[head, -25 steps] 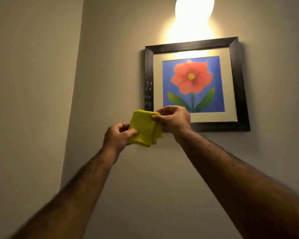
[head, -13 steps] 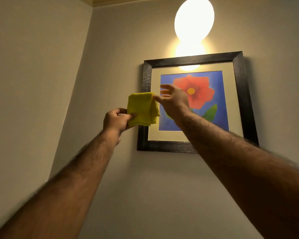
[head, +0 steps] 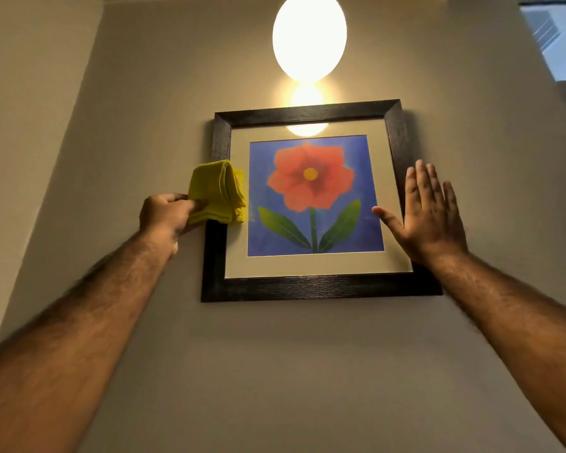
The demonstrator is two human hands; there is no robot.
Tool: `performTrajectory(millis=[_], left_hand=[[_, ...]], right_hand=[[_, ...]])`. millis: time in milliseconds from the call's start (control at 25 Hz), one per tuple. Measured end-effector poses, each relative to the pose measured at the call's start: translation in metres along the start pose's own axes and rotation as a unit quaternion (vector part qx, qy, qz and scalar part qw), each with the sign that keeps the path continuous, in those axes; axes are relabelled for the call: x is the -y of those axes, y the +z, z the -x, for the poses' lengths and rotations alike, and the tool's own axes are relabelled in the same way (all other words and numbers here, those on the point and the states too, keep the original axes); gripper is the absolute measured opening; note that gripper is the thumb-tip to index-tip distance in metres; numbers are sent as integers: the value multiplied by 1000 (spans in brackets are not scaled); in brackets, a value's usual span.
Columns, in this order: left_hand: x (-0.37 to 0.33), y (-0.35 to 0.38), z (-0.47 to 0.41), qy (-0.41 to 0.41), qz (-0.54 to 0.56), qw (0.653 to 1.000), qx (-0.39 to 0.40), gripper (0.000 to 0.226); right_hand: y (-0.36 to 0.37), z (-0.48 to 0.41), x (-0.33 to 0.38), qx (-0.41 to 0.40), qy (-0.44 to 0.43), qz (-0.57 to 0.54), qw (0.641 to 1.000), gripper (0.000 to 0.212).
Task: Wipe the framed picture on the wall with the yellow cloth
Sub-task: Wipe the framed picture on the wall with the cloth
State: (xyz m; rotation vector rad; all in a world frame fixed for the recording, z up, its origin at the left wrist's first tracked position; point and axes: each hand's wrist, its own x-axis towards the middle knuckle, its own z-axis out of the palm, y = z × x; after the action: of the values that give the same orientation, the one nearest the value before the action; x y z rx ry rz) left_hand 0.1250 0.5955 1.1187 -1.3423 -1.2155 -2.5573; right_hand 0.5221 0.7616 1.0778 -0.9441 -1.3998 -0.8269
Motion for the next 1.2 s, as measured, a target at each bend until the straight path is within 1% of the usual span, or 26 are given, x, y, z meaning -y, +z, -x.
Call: performTrajectory(millis=[40,120,160,200,240,320,360,400,440,480,560,600,640,680,720,760,920,1080,1200], left_hand=[[-1,2,4,14,-14,1000,-11,39],[-4,7,13,74,-92,991,-62,50],[-4,9,18,119,-149,978,-86,52],[-3,12,24,170,-212,958,-95,53],[-2,14,28,229,-284,926,-97,55],[2,19,33,358,-414,833,-84,55],[5,23,34,415,-444,792,-58,51],[7,27,35,451,-459,765,-21,48],[10,30,36,463,-468,753,14,48],[12,34,37,459,-472,752,40,50],[19,38,37,439,-473,761,60,58],[23,40,37,434,-487,755,59,67],[29,42,37,431,-511,742,54,77],[34,43,36,424,-537,728,46,83],[38,45,34,416,-554,720,35,84],[39,49,30,408,-560,721,22,83],[19,71,6,366,-547,752,-14,78],[0,80,-9,350,-548,759,-8,88],[14,66,17,353,-540,764,14,100]], right_hand=[[4,2,-3,14,4,-11,1000,104],[11,3,-6,32,8,-31,999,105],[15,3,-4,36,10,-40,999,106],[16,3,-2,35,12,-44,998,106],[18,3,-2,32,13,-46,998,105],[21,3,-2,23,4,-45,999,104],[23,3,-3,20,-3,-46,999,104],[24,2,-4,17,-9,-49,999,104],[26,1,-5,15,-13,-54,998,104],[28,1,-5,13,-14,-58,998,104],[31,0,-7,8,-17,-62,998,105],[33,-1,-8,2,-21,-61,998,105],[34,-1,-9,-4,-27,-57,998,104],[35,-1,-9,-8,-37,-55,998,104],[36,-2,-9,-10,-45,-54,997,104],[37,-2,-10,-10,-48,-56,997,104],[38,-3,-12,-8,-49,-66,997,106],[40,-2,-12,-8,-46,-69,997,107],[39,-3,-12,-3,-48,-65,997,106]])
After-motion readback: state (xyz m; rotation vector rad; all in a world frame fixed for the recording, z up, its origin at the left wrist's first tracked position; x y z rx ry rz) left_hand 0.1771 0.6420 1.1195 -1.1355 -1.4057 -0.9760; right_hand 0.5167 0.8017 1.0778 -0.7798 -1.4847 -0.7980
